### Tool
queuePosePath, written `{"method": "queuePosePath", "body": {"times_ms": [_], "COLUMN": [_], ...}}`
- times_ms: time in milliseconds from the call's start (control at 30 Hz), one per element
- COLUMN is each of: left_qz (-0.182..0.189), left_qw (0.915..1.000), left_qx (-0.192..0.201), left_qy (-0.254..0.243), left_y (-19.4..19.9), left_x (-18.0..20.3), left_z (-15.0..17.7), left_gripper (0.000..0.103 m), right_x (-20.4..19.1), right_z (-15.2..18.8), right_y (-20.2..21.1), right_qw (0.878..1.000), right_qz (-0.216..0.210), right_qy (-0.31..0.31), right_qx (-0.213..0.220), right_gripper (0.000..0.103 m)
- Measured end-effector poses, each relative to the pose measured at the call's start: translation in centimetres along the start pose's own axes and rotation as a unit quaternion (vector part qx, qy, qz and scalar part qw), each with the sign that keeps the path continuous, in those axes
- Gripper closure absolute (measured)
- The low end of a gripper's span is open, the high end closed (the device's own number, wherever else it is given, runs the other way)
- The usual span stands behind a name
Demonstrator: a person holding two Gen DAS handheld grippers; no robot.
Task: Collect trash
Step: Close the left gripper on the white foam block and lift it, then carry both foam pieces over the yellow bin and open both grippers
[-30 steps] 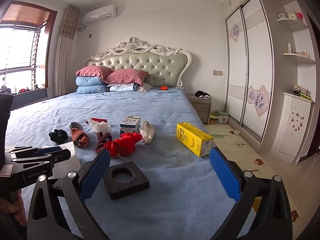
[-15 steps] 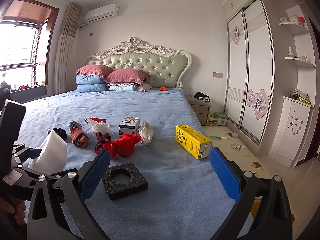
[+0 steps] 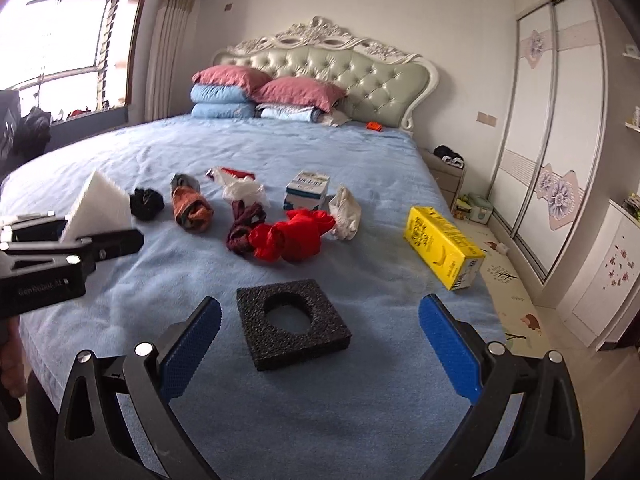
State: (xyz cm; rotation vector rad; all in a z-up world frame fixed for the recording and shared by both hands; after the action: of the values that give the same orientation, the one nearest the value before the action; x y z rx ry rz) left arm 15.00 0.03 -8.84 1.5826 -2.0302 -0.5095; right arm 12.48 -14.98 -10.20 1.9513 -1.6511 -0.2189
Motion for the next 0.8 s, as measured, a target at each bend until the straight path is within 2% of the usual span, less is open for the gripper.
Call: {"method": "queuePosePath", "body": {"times_ms": [167,300,333,400,500,600,800], "left_qz": [0.015,0.028,0.029,0.032,0.040,0.057,0.106], "left_qw": [0.9999,0.9996,0.9996,0.9995,0.9991,0.9982,0.9930], "left_qx": [-0.003,-0.002,-0.001,-0.001,-0.003,-0.008,-0.023], "left_qy": [-0.007,-0.009,-0.009,-0.009,-0.013,-0.017,-0.047], "left_y": [0.3,0.5,0.5,0.5,0.3,0.2,-1.2], "left_x": [0.1,0.4,0.4,0.6,1.2,2.7,8.8], "left_z": [0.0,0.0,0.0,-0.2,-0.2,-0.4,-0.7], "left_gripper": [0.058,0.058,0.058,0.058,0.058,0.058,0.058], "right_x": [-1.5,-1.5,-1.5,-1.5,-1.4,-0.4,6.0], "right_z": [0.8,1.4,1.3,1.3,1.5,1.2,1.2], "right_y": [-4.7,-6.8,-6.8,-6.4,-5.5,-3.7,1.2], "right_qw": [0.994,0.990,0.990,0.990,0.992,0.996,0.999], "right_qz": [-0.037,-0.051,-0.054,-0.063,-0.063,-0.053,-0.019], "right_qy": [0.045,0.030,0.027,0.023,0.017,0.011,-0.041], "right_qx": [-0.091,-0.130,-0.129,-0.121,-0.108,-0.077,-0.020], "right_gripper": [0.008,0.008,0.009,0.036,0.039,0.039,0.039]}}
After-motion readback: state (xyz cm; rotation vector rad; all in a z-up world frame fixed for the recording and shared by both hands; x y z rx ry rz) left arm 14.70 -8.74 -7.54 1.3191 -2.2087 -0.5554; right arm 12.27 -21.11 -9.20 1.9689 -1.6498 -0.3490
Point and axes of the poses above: each gripper's, at about its wrist camera, not at the fingertips, and y roughly against the way its jaws point, x to its right, z to its underside, the point moved 8 cm from there along -y, roughly the way its jaws point, and after that the axes turned 7 degrees about y, right-handed, at the moved point
